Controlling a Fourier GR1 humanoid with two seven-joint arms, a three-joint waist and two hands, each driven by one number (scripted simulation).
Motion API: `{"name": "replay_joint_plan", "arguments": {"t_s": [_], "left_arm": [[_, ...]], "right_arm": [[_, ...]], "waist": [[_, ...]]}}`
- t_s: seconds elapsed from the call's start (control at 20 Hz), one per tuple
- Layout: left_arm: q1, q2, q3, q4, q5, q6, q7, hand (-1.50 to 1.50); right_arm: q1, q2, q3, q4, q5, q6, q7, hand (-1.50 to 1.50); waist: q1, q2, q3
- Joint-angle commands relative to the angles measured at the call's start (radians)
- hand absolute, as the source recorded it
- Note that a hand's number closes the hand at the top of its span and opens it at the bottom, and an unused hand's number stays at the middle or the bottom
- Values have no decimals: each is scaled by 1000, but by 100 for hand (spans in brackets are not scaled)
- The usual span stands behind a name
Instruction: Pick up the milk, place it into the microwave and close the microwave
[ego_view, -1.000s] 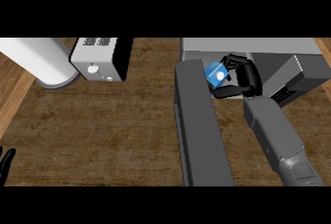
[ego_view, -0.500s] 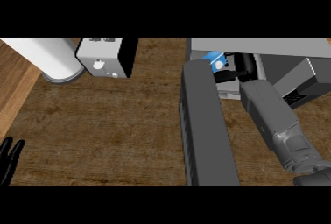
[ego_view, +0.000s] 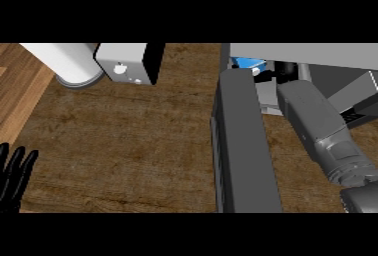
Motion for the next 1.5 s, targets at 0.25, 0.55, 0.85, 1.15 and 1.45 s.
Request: {"name": "replay_joint_plan", "arguments": {"t_s": [0.25, 0.55, 0.85, 1.15, 1.45], "left_arm": [[-39, 14, -8, -2, -42, 9, 5, -150], [-51, 35, -24, -26, -80, 7, 28, -150], [-84, 12, -58, -13, -108, 26, 30, -150], [-108, 10, -81, 12, -144, 29, 30, -150], [-116, -10, -112, 15, -165, 40, 36, -150]], "right_arm": [[-35, -35, -68, 53, -31, -241, 26, 150], [-66, -49, 23, 100, 76, -430, 39, -150], [-80, -41, 34, 118, 91, -474, 52, -150], [-96, 5, -6, 128, 47, -277, 109, -150], [-72, 32, -31, 122, 28, -235, 84, -150]], "waist": [[41, 29, 1], [73, 34, 0], [71, 40, 2], [61, 35, 3], [55, 31, 4]]}}
